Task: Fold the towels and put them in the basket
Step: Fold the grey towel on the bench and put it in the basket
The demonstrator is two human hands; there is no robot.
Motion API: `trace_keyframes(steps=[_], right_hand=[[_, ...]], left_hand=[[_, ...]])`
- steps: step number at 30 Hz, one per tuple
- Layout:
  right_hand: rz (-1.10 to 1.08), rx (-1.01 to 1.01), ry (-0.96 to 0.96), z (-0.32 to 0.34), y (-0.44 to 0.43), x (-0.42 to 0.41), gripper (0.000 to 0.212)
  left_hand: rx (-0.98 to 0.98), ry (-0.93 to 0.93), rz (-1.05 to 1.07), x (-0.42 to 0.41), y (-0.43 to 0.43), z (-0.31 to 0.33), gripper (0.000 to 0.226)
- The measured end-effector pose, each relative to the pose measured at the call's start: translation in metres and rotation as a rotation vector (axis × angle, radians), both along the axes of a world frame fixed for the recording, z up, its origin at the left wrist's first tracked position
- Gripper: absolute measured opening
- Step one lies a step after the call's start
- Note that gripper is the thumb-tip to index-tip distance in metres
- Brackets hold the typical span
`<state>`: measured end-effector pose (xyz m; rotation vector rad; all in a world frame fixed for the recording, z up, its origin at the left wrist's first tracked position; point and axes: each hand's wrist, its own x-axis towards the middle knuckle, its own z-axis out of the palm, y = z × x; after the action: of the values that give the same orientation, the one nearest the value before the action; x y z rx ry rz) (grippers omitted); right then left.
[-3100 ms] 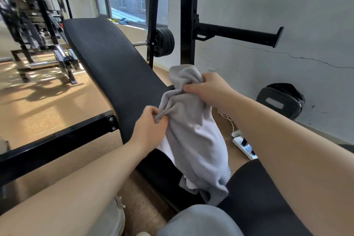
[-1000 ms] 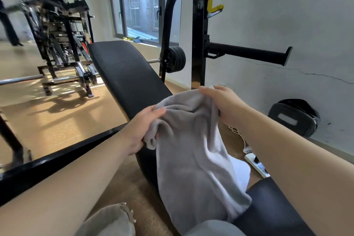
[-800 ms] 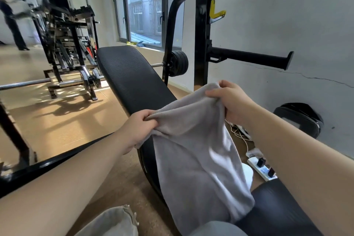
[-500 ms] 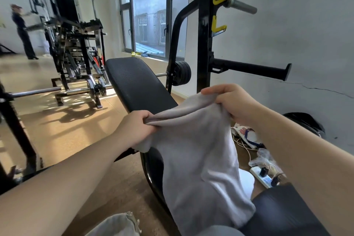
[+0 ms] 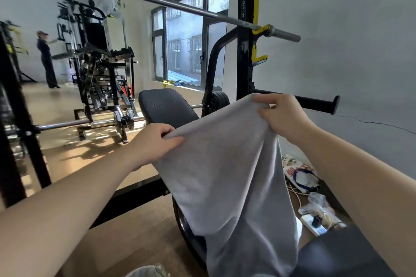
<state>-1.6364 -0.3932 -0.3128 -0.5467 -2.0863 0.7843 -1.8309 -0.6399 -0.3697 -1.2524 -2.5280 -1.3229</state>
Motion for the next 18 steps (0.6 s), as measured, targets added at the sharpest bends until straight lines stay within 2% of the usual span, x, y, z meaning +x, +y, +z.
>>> trace_keyframes(steps=[3,7,12,18], right_hand=[[-0.03,0.142,-0.004,0.012,-0.009,0.0,0.048],[-0.094,0.264,0.003,0.024,-0.018,0.001,0.049],[-0.195,0.328,0.083,0.038,-0.021,0.009,0.053],[-0.266,0.483,0.146,0.056,-0.024,0.025,0.061]], left_hand=[[0.04,0.103,0.026,-0.001,-0.011,0.014,0.008],[0.055,0.214,0.095,-0.002,-0.024,0.03,0.022],[0.175,0.243,0.201,-0.007,-0.033,0.042,0.009],[0.647,-0.298,0.043,0.004,-0.013,0.058,0.012]])
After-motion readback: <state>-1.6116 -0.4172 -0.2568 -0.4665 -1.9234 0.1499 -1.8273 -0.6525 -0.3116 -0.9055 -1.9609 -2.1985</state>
